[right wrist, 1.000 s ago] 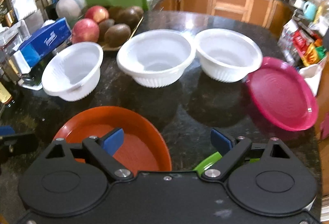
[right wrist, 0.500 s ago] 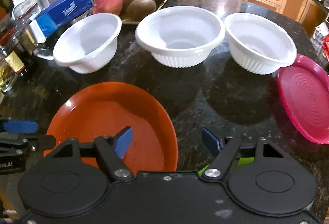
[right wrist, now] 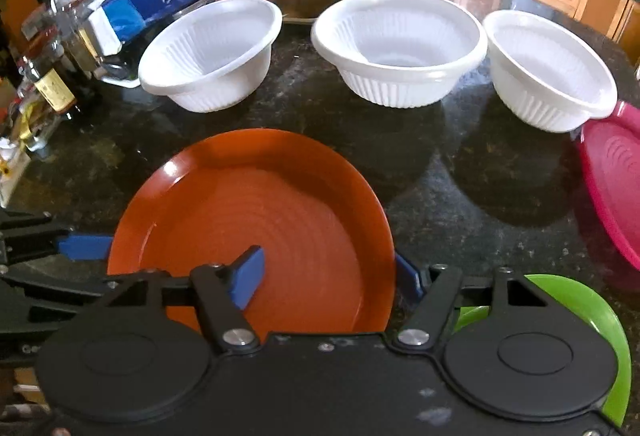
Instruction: Organize plates and bowls
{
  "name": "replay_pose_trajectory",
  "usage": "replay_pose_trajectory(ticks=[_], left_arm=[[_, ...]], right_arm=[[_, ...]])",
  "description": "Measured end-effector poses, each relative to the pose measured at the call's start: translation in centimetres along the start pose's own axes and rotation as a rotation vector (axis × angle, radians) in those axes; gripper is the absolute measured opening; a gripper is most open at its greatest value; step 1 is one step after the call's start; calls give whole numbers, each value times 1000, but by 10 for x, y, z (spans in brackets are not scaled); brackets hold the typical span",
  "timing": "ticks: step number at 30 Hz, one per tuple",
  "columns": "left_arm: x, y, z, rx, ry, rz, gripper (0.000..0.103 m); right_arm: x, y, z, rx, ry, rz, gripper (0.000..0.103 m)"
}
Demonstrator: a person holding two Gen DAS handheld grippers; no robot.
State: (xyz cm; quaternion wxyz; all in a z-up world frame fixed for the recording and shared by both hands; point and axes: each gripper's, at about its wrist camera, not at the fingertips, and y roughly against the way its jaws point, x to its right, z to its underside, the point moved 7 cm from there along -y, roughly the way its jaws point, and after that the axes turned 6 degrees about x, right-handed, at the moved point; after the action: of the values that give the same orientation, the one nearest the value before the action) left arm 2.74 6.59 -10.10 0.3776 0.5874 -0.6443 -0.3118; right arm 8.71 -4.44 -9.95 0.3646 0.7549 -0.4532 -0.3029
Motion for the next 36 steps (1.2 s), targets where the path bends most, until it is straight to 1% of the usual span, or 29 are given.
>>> replay_pose_trajectory(ticks=[2, 7, 13, 14, 17, 18, 19, 20, 21, 22, 24, 25, 26, 28, 33, 36], left_arm=[[-4, 0, -1, 0, 4, 7, 54], [-13, 5, -4, 14, 3, -2, 54], [-32, 10, -8, 24, 7, -34, 54], [-36, 11, -8, 24, 11, -42, 54], [-48, 12, -8, 26, 22, -55, 52], [-52, 13, -7, 27, 30, -60, 49], [-57, 14, -7, 26, 37, -64, 47], [-63, 13, -7, 24, 45, -65, 46], [-67, 13, -7, 24, 53, -70, 40], [-72, 13, -8, 25, 63, -72, 36], [-81, 13, -10, 23, 76, -75, 30], [-85, 13, -10, 27, 78, -78, 26], [-88, 13, -11, 30, 78, -82, 26], [-94, 13, -12, 33, 76, -86, 25], [-102, 14, -13, 36, 72, -94, 25], [-106, 15, -10, 29, 82, -85, 24]], right_arm=[[-1, 1, 0, 14, -12, 6, 73], [-5, 1, 0, 1, -74, -25, 72], [-29, 4, 0, 13, -109, -19, 72], [-31, 4, 0, 13, -121, -20, 70], [-42, 2, 0, 7, -140, -10, 63], [-44, 1, -1, 4, -149, -4, 58], [-45, 0, 0, 1, -157, 2, 55], [-46, 0, 1, -2, -165, 4, 50], [-48, -3, 1, -6, -175, 7, 44], [-48, -4, 1, -5, -186, 12, 41], [-50, -5, 1, -2, -202, 20, 32], [-51, -6, 0, -2, -209, 18, 31], [-51, -7, 0, -1, -214, 17, 27], [-54, -9, -1, 0, -223, 14, 25], [-64, -10, -3, -1, -225, 24, 24], [-68, -10, -3, -3, -233, 34, 22]])
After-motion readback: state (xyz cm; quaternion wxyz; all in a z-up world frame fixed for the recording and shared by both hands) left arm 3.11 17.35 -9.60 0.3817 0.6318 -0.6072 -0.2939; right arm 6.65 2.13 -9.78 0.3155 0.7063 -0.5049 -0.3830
